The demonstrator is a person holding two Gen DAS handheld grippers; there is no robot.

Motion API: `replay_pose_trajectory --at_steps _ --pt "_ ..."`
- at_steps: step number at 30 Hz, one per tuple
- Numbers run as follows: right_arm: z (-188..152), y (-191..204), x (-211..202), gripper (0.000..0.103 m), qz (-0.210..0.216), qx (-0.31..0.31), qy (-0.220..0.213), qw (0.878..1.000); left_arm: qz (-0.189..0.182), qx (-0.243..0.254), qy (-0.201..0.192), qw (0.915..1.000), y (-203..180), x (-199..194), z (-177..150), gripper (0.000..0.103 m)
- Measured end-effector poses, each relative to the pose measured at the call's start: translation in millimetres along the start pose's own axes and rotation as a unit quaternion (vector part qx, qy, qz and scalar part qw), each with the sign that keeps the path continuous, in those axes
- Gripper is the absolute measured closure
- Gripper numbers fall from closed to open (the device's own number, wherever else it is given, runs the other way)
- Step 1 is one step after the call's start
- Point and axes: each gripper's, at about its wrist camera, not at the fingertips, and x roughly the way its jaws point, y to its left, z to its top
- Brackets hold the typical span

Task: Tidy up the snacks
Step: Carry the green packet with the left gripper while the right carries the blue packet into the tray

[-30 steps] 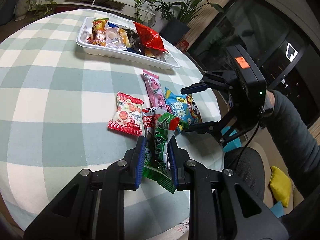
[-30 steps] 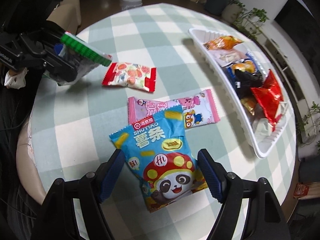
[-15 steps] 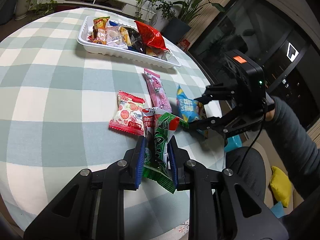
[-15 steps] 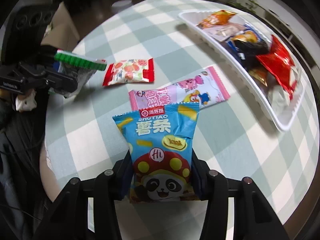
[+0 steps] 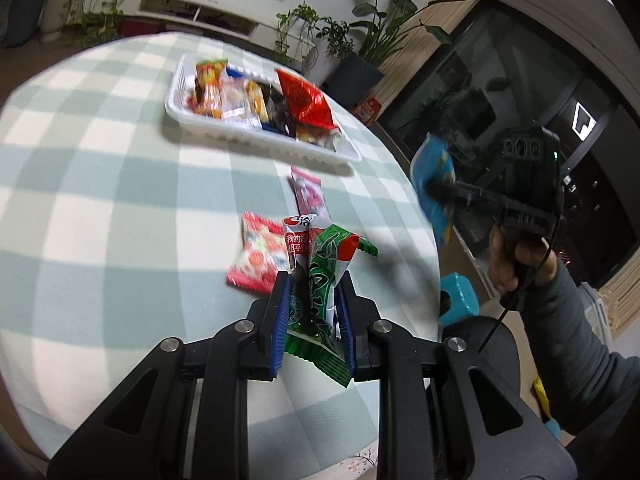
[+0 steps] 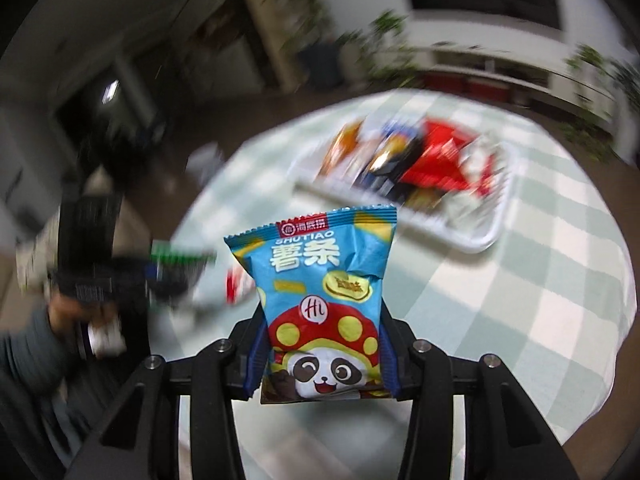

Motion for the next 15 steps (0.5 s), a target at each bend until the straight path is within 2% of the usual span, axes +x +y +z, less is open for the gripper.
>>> replay_pose_trajectory --at_steps 5,10,12,15 --pt "38 -18 -16 0.054 -0.028 0.107 -0.081 0.991 0.027 0.012 -0.022 0.9993 0 -13 53 0.083" --pt "78 -29 -12 0.054 -0.034 0.204 -0.128 0.97 0.053 0.008 -0.032 0.998 9 -1 124 0.083" --pt "95 -27 -5 0.054 -0.047 0.215 -0.141 0.965 0.068 0.006 -0.036 0.997 11 7 149 0.082" --pt "113 -21 15 0.054 -0.062 0.212 -0.136 0.966 0.103 0.019 -0.025 0.9941 11 29 181 0.082"
